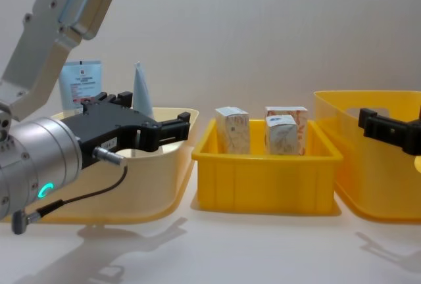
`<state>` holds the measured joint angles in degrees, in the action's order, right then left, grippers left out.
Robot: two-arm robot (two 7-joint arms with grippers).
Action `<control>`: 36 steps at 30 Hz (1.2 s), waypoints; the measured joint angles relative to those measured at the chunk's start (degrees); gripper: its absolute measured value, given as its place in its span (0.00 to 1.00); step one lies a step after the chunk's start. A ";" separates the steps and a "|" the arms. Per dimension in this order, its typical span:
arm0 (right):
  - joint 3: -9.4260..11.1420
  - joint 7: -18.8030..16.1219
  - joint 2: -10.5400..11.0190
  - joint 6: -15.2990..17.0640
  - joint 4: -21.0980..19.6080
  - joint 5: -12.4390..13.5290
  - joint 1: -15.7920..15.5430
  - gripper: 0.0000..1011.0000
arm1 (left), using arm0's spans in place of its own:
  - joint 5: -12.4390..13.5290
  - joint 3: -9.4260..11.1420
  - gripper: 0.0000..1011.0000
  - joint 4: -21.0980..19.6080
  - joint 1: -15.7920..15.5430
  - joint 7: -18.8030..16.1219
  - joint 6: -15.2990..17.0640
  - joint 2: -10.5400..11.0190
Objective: Bimanual collaborative sorting of washing and personal care products
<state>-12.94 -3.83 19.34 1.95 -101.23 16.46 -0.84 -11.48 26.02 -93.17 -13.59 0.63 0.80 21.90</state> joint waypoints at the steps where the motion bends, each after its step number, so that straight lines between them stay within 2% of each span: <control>1: 0.00 0.00 0.00 0.00 0.00 0.00 0.00 0.99 | 0.00 0.00 0.99 0.00 0.00 0.00 0.00 0.00; 36: 0.00 0.00 0.00 0.00 0.00 0.00 0.00 0.99 | 0.00 0.00 0.99 0.00 0.00 0.00 0.00 0.00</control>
<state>-12.94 -3.83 19.34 1.95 -101.23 16.46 -0.84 -11.48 26.03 -93.17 -13.59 0.63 0.80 21.90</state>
